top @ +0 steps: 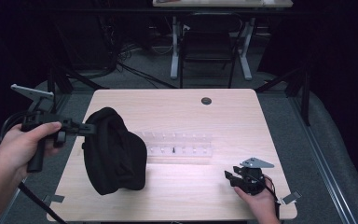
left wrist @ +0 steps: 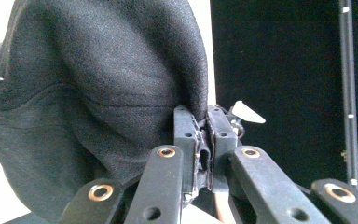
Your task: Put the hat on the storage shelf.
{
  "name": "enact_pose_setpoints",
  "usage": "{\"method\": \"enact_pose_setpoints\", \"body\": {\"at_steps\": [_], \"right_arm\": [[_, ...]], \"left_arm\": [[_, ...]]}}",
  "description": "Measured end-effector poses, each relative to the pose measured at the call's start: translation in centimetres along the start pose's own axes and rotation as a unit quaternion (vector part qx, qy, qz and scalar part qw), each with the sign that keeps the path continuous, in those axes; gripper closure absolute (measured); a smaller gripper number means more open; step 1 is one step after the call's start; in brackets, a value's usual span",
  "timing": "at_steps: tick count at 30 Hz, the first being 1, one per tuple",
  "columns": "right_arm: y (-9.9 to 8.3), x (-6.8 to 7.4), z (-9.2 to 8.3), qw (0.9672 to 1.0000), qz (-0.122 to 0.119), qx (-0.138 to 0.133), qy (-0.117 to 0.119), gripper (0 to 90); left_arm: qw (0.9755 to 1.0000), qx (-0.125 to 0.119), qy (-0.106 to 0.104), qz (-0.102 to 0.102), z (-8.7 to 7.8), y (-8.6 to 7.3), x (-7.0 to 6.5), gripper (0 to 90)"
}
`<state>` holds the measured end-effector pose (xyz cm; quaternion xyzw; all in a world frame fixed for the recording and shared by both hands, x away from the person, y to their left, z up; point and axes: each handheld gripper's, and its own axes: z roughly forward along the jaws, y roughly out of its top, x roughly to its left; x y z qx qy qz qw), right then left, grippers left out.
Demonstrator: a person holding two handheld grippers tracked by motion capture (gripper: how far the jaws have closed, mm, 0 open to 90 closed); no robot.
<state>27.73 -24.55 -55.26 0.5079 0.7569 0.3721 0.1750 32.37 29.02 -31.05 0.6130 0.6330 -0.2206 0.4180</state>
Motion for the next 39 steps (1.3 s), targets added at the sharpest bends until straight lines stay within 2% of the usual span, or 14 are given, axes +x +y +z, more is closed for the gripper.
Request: {"method": "enact_pose_setpoints", "body": {"at_steps": [7,13,18,21,39], "right_arm": [[0.0,0.0,0.0,1.0000,0.001,-0.003,0.000,55.5],[0.0,0.0,0.0,1.0000,0.001,-0.001,0.000,55.4],[0.0,0.0,0.0,1.0000,0.002,0.000,0.001,55.3],[0.0,0.0,0.0,1.0000,0.001,0.001,0.002,55.4],[0.0,-0.1,0.2,1.0000,0.002,0.000,0.004,55.4]], "left_arm": [[0.9997,-0.015,-0.020,0.003,0.3,1.1,-1.3,85.4],[0.9992,-0.024,-0.033,-0.001,0.8,1.8,-1.6,85.3],[0.9991,-0.027,-0.034,0.000,1.4,2.6,-2.0,85.3],[0.9985,-0.033,-0.044,-0.001,1.7,3.1,-2.3,85.4],[0.9978,-0.046,-0.048,-0.004,4.2,5.4,-3.8,85.4]]}}
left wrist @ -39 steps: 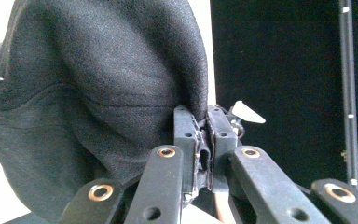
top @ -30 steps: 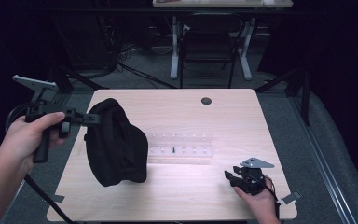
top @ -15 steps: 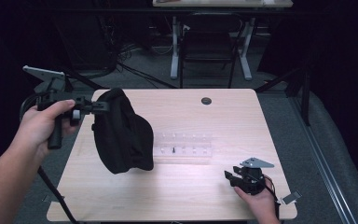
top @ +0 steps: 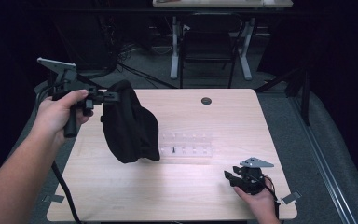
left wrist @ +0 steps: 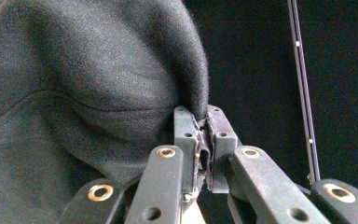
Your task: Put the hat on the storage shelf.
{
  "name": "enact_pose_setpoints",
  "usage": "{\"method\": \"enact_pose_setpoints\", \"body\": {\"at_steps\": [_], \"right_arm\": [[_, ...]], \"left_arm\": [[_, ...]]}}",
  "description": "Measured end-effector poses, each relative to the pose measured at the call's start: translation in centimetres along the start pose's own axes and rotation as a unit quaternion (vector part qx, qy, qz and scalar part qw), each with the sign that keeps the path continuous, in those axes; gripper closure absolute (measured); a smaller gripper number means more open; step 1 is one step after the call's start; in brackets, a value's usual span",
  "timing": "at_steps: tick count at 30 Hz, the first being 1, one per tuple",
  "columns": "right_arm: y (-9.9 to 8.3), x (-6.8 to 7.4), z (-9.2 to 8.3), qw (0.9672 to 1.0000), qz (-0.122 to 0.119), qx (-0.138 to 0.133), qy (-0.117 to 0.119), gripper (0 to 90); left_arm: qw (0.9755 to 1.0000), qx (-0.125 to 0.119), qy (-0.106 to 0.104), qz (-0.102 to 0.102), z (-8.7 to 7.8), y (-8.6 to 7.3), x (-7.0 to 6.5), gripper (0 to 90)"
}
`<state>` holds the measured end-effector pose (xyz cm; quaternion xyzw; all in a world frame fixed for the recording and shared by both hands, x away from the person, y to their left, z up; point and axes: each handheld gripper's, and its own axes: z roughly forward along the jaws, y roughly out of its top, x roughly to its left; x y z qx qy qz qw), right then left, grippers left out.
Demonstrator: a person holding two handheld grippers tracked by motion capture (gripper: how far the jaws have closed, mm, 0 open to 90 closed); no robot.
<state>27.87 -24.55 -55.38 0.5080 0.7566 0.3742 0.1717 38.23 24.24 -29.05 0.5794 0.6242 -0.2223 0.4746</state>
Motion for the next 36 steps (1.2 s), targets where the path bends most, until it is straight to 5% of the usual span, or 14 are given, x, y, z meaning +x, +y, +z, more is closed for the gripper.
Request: {"method": "enact_pose_setpoints", "body": {"at_steps": [13,36], "right_arm": [[0.1,-0.2,-0.1,1.0000,0.003,-0.003,-0.001,55.4],[0.1,-0.7,-0.3,0.9998,0.014,-0.008,0.010,55.4]], "left_arm": [[1.0000,0.002,0.002,0.000,2.7,1.0,-1.0,85.4],[0.9974,0.029,0.053,0.041,6.6,1.7,-2.5,85.4]]}}
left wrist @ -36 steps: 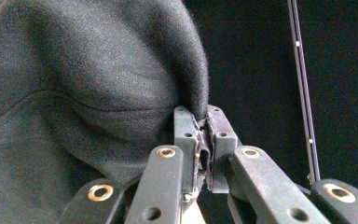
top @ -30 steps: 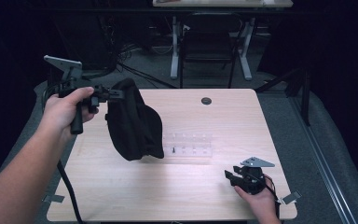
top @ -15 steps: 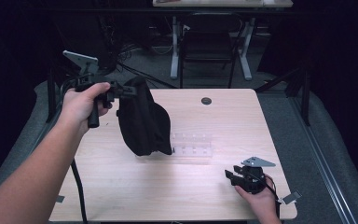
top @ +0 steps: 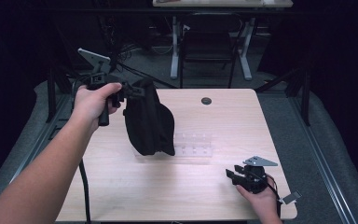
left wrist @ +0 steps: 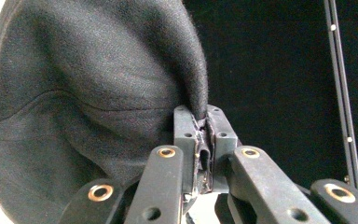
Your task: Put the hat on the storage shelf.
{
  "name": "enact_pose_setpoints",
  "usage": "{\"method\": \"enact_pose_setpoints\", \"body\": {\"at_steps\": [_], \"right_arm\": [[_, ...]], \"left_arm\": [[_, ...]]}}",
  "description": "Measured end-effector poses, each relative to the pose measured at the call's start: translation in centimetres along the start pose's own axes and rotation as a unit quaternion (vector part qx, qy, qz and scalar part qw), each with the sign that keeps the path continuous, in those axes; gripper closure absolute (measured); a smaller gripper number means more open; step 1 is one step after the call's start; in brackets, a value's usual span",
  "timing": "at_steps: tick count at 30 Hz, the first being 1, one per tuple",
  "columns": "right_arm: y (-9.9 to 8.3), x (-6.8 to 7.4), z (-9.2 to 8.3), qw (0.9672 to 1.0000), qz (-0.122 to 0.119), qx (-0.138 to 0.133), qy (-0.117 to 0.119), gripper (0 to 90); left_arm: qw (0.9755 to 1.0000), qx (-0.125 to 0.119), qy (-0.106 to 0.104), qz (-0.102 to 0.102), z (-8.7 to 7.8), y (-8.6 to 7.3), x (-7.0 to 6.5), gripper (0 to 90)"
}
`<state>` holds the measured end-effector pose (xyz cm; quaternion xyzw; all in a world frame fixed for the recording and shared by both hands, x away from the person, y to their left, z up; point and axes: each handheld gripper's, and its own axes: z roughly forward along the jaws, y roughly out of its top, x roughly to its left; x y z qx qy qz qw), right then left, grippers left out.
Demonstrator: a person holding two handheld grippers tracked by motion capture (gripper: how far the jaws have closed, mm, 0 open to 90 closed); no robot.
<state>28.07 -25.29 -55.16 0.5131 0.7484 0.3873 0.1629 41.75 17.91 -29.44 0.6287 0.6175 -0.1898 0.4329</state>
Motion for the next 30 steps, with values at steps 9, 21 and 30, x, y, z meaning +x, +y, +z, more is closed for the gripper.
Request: {"method": "enact_pose_setpoints", "body": {"at_steps": [9,21,30], "right_arm": [[0.0,0.0,0.0,1.0000,0.001,-0.001,0.001,55.4],[0.1,0.4,-0.1,1.0000,-0.005,-0.004,0.002,55.4],[0.7,1.6,0.0,0.9995,-0.029,-0.006,0.005,55.4]], "left_arm": [[0.9999,0.006,0.002,0.010,0.8,0.1,-0.9,85.3],[0.9999,0.002,0.005,0.016,2.2,0.8,-1.2,85.2],[1.0000,-0.006,-0.002,0.004,2.6,1.4,-0.3,85.2]]}}
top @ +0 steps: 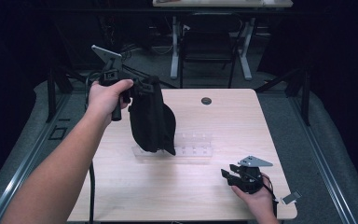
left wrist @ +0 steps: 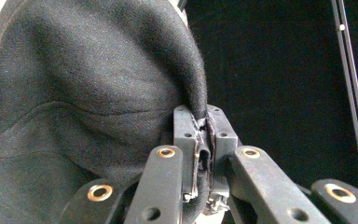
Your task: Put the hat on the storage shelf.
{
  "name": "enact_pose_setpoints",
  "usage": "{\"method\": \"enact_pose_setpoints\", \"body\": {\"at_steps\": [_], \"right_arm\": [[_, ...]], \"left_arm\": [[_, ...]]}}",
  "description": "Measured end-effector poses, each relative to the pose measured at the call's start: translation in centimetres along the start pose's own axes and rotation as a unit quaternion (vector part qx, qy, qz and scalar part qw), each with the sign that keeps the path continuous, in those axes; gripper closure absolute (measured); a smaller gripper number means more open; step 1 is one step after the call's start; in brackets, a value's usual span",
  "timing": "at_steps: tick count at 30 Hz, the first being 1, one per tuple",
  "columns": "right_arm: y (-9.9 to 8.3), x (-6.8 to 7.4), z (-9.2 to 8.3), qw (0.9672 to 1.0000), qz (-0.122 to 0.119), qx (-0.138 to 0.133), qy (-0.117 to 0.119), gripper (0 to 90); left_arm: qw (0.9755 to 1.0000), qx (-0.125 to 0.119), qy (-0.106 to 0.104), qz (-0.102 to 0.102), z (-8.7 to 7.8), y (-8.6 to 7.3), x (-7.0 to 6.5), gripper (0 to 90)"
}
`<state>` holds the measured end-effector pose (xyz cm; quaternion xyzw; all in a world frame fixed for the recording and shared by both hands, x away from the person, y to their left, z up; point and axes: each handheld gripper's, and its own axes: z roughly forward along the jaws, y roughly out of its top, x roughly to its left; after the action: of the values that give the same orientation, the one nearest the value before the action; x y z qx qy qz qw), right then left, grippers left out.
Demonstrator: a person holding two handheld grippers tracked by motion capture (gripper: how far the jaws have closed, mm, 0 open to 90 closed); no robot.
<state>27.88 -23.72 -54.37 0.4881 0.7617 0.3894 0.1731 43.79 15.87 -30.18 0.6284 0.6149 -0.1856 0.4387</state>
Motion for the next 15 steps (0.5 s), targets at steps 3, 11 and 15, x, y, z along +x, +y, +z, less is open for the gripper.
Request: {"method": "enact_pose_setpoints", "body": {"at_steps": [3,11,15], "right_arm": [[0.7,0.4,-0.2,1.0000,-0.001,-0.008,0.003,55.3],[2.5,1.7,-0.3,0.9995,-0.018,-0.022,0.016,56.6],[3.7,2.6,0.0,0.9988,-0.029,-0.031,0.023,57.7]], "left_arm": [[0.9999,0.010,-0.012,-0.002,0.4,0.0,0.0,85.1],[0.9996,0.017,-0.022,0.003,1.1,-0.2,-0.3,85.1],[0.9996,0.017,-0.023,0.004,1.2,-0.3,-0.5,85.1]]}}
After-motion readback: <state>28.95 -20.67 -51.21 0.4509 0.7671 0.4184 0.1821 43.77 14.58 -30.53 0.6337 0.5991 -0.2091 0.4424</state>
